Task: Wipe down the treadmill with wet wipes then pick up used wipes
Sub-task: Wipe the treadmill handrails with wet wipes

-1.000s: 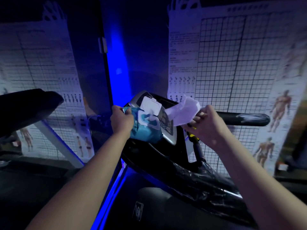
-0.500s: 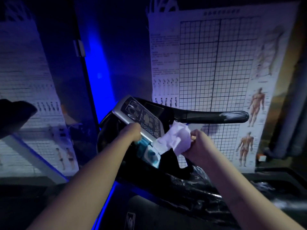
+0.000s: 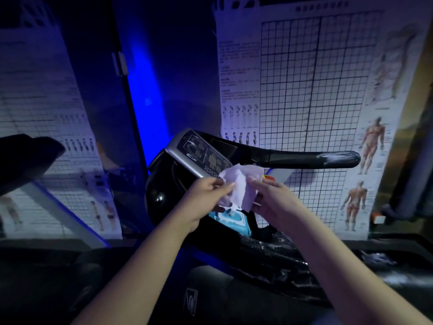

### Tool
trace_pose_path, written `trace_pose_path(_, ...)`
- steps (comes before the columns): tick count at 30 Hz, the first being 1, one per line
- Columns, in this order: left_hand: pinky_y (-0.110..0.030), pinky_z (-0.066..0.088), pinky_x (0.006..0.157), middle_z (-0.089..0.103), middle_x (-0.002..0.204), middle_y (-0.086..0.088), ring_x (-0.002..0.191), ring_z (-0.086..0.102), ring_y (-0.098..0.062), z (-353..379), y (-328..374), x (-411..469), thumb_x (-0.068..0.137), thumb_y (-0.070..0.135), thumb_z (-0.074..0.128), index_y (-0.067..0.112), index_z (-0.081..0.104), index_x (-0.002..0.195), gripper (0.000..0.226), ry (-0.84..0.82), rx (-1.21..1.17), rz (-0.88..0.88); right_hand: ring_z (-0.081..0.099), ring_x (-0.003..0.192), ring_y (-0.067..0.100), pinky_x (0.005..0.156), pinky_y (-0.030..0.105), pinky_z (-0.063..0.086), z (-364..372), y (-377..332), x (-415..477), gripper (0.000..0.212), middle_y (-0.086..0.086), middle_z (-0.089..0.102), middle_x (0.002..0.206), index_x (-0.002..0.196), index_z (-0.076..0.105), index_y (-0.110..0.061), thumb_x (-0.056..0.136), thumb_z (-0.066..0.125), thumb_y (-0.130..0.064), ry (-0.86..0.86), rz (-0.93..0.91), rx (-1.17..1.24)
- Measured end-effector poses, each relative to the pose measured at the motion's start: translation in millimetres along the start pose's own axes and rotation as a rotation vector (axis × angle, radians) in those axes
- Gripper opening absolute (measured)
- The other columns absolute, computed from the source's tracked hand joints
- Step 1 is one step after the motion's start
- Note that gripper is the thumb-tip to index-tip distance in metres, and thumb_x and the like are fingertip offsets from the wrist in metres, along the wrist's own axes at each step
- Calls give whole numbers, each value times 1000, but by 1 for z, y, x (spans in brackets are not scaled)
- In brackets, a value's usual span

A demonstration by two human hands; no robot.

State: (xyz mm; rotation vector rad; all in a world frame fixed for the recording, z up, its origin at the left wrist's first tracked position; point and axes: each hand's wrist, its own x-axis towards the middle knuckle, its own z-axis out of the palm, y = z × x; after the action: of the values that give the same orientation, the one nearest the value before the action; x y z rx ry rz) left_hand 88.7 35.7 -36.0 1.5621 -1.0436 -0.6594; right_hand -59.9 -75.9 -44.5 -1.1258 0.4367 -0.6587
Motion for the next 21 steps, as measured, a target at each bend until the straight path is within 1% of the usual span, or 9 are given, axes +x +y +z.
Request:
trace_pose_path(3,-25,57,68,74,97,-10,85,67,-22,-4,-3,-12,95,25,73,7,75,107,21,14,-191,-84,72,81,22,64,30,58,-7,-1,-15,24,15,74,98,114,68,3,104,53,-13,-49,-15,-6)
trace_pose_path(6,-26,57,64,75,83,-2,77,69,-15,0,-2,-20,99,19,68,12,75,94,11,134,-243,-43,69,99,28,77,37,62,-17,1,-21,30,18,71,110,122,67,1,103,56,-19,-16,1,1)
trace_pose_path(8,-26,59,63,73,81,1,74,68,-10,10,1,-25,102,15,63,14,71,88,16,238,-306,-10,62,107,26,78,36,61,-23,3,-25,36,14,66,115,125,66,-2,100,63,-27,58,28,43)
trace_pose_path(10,-31,61,70,73,90,-4,82,69,-15,20,4,-28,104,15,59,13,70,90,18,300,-388,8,66,95,16,72,31,56,-29,3,-29,31,6,70,108,117,70,-6,97,67,-30,97,38,115)
trace_pose_path(12,-36,62,79,75,98,-10,90,72,-20,30,6,-29,106,17,57,11,71,93,20,353,-396,17,71,83,13,72,31,53,-33,2,-35,21,6,75,103,106,71,-10,99,63,-28,83,25,182)
trace_pose_path(14,-41,60,87,75,101,-12,95,71,-24,40,5,-26,108,21,55,12,71,95,22,389,-376,11,72,100,22,89,39,56,-34,0,-41,27,18,71,120,113,67,-8,101,58,-31,-2,14,291)
trace_pose_path(16,-41,58,88,76,98,-9,97,70,-25,53,6,-22,108,24,54,14,70,93,24,410,-376,-4,68,113,32,103,46,50,-33,-1,-47,30,23,68,123,116,60,-8,102,56,-33,-99,37,446)
trace_pose_path(18,-37,55,82,74,90,-4,93,67,-23,65,10,-20,108,24,53,15,68,89,25,428,-393,-15,69,108,30,92,42,56,-33,0,-50,24,17,72,114,107,60,-13,99,60,-36,-92,52,483)
trace_pose_path(21,-42,55,86,75,100,-9,94,69,-25,73,13,-18,108,24,54,15,69,97,21,429,-328,-5,68,110,26,81,37,60,-36,2,-53,29,10,73,116,111,64,-18,93,69,-40,-37,80,495)
